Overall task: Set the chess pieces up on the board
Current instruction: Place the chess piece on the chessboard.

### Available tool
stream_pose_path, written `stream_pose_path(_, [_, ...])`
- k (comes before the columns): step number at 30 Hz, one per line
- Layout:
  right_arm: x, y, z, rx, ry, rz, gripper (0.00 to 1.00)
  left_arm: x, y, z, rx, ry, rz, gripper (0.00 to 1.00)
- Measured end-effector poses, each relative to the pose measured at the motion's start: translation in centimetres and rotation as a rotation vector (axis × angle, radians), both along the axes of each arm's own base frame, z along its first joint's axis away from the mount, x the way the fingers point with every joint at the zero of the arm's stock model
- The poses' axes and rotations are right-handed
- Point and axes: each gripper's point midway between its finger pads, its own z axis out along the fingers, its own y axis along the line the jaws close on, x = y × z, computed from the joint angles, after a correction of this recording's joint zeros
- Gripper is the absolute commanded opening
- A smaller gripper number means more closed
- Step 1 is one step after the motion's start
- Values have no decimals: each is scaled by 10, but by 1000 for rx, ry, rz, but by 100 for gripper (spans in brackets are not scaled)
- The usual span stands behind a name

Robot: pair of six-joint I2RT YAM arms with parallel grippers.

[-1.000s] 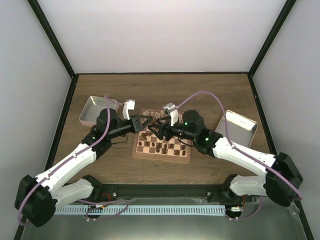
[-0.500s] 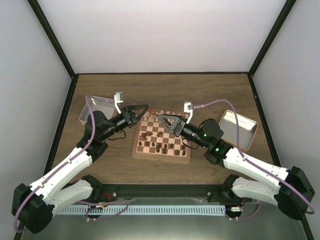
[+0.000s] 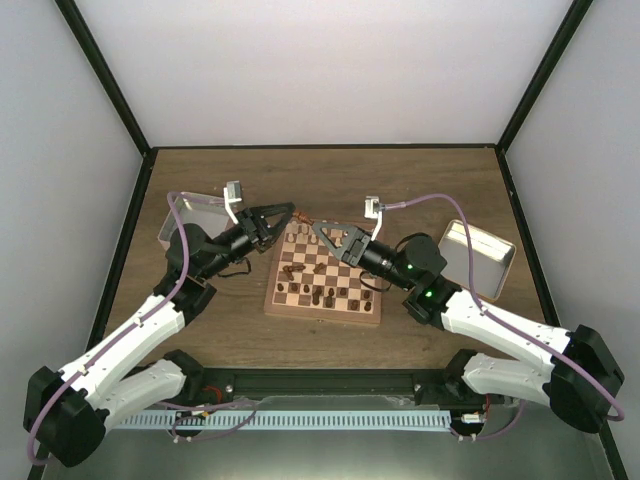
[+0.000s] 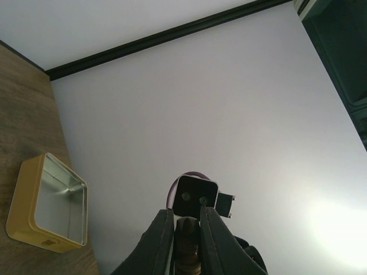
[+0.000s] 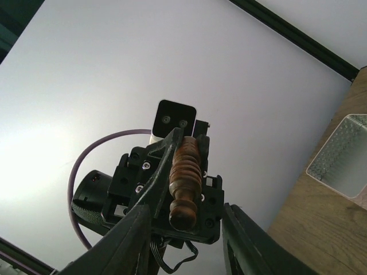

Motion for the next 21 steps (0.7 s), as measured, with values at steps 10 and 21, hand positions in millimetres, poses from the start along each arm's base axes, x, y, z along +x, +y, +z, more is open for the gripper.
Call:
stream_pose_path(10, [4, 3, 8, 5, 17, 0, 21, 2, -1, -4, 1, 11, 0, 4])
stream_pose_path(21, [8, 9, 1, -33, 44, 3, 10, 5, -2, -9, 8, 22, 6, 4])
